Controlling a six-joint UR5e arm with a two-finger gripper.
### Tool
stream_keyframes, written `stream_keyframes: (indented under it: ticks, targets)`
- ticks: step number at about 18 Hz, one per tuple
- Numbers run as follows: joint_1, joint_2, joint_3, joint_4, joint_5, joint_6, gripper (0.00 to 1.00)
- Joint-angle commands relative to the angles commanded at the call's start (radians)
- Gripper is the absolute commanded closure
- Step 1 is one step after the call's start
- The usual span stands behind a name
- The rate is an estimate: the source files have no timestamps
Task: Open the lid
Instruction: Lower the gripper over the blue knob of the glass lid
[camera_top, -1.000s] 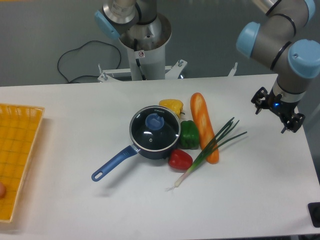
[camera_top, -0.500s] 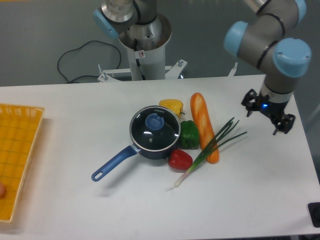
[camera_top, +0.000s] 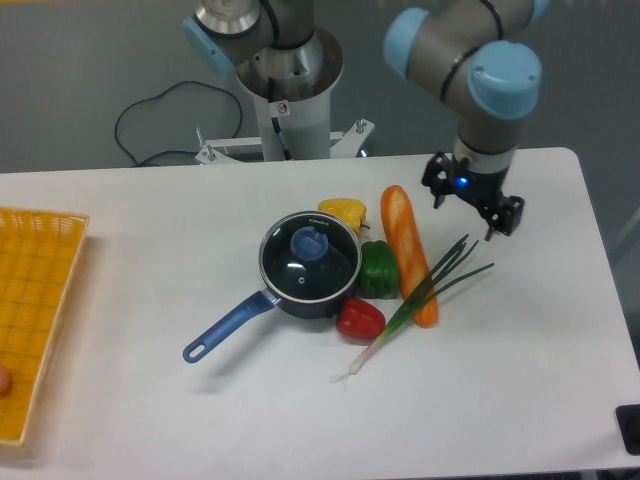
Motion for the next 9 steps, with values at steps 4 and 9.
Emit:
stream_keyframes:
  ticks: [4,9]
  targets:
    - [-0.098,0.058,-0.074,0.006,-0.005,-0.173,0.00]
    - [-0.184,0.101,-0.106,0.006,-0.005,-0.269,0.00]
